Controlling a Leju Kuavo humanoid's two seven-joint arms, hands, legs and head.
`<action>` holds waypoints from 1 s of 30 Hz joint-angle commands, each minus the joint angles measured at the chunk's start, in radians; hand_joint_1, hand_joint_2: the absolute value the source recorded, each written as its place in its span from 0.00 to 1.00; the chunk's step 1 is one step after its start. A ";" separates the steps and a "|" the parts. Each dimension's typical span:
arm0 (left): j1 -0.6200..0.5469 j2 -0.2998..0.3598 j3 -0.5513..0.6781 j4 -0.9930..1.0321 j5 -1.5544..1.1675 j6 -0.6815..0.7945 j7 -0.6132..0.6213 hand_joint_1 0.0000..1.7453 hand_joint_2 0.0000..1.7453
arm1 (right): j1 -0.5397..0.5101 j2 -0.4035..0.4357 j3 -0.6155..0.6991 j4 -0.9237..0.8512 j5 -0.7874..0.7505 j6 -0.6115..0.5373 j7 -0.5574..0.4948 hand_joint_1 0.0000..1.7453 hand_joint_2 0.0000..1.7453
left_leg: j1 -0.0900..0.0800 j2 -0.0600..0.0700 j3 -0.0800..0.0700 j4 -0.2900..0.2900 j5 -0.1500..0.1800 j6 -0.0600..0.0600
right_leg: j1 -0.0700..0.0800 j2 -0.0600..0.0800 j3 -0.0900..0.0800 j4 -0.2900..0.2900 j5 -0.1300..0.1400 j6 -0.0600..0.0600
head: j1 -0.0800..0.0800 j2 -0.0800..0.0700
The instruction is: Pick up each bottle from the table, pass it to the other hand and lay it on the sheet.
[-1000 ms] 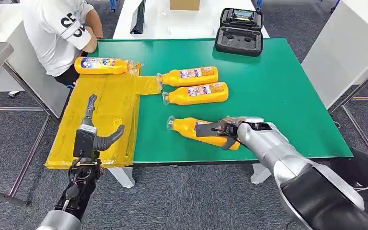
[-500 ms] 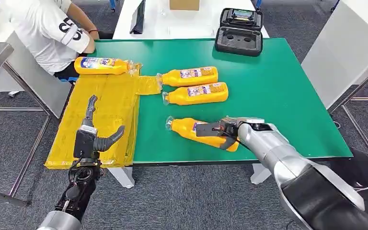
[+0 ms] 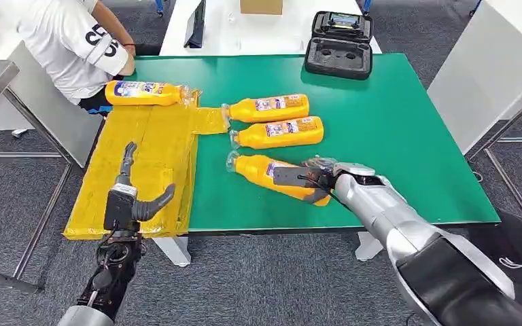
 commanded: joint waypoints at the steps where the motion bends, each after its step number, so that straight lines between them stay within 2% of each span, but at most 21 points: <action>1: 0.034 0.006 0.051 -0.078 -0.002 -0.020 0.005 0.00 1.00 | -0.015 0.020 -0.129 -0.092 -0.044 -0.188 -0.146 1.00 1.00 | 0.001 0.001 -0.002 0.001 0.000 -0.002 | 0.001 0.001 -0.003 0.001 0.001 -0.002 | 0.001 0.000; 5: 0.075 0.005 0.071 -0.176 0.014 -0.054 0.006 0.00 1.00 | 0.106 0.024 -0.212 -0.244 -0.027 -0.359 -0.210 1.00 1.00 | 0.001 0.003 -0.003 0.000 0.000 -0.001 | 0.001 0.003 -0.003 0.000 0.001 -0.001 | 0.001 0.000; 9: 0.079 0.006 0.081 -0.234 0.089 -0.162 -0.001 0.00 1.00 | 0.175 0.030 -0.316 -0.356 -0.020 -0.421 -0.277 1.00 1.00 | 0.001 0.000 -0.002 0.000 0.000 -0.002 | 0.001 0.000 -0.002 -0.001 0.000 -0.001 | 0.001 0.000; 16: 0.082 0.006 0.078 -0.281 0.241 -0.350 -0.012 0.00 1.00 | 0.214 0.039 -0.398 -0.441 0.004 -0.385 -0.348 1.00 1.00 | 0.000 0.000 -0.005 0.000 0.000 -0.001 | 0.000 0.000 -0.005 0.000 0.000 -0.001 | 0.000 0.000; 19: 0.092 0.013 0.059 -0.291 0.360 -0.526 -0.017 0.00 1.00 | 0.244 0.055 -0.430 -0.434 -0.029 -0.346 -0.415 1.00 1.00 | 0.001 0.001 -0.004 0.000 0.000 -0.001 | 0.001 0.000 -0.004 0.000 0.000 -0.001 | 0.000 0.000; 21: 0.097 0.012 0.052 -0.298 0.380 -0.564 -0.021 0.00 1.00 | 0.257 0.071 -0.444 -0.409 -0.041 -0.320 -0.451 1.00 1.00 | 0.001 0.001 -0.004 0.000 0.000 -0.002 | 0.001 0.000 -0.004 0.000 0.000 -0.001 | 0.000 0.000; 22: 0.095 0.016 0.032 -0.298 0.404 -0.628 -0.021 0.00 1.00 | 0.271 0.084 -0.439 -0.393 -0.051 -0.284 -0.485 1.00 1.00 | 0.002 0.001 -0.003 -0.001 0.000 -0.002 | 0.002 0.001 -0.003 -0.001 0.000 -0.002 | 0.000 0.000; 30: 0.060 0.013 -0.022 -0.257 0.374 -0.674 0.021 0.00 1.00 | 0.319 0.133 -0.406 -0.366 -0.028 -0.272 -0.525 1.00 1.00 | 0.001 0.000 -0.004 0.000 0.000 -0.002 | 0.001 0.000 -0.005 0.000 0.000 -0.001 | 0.000 0.000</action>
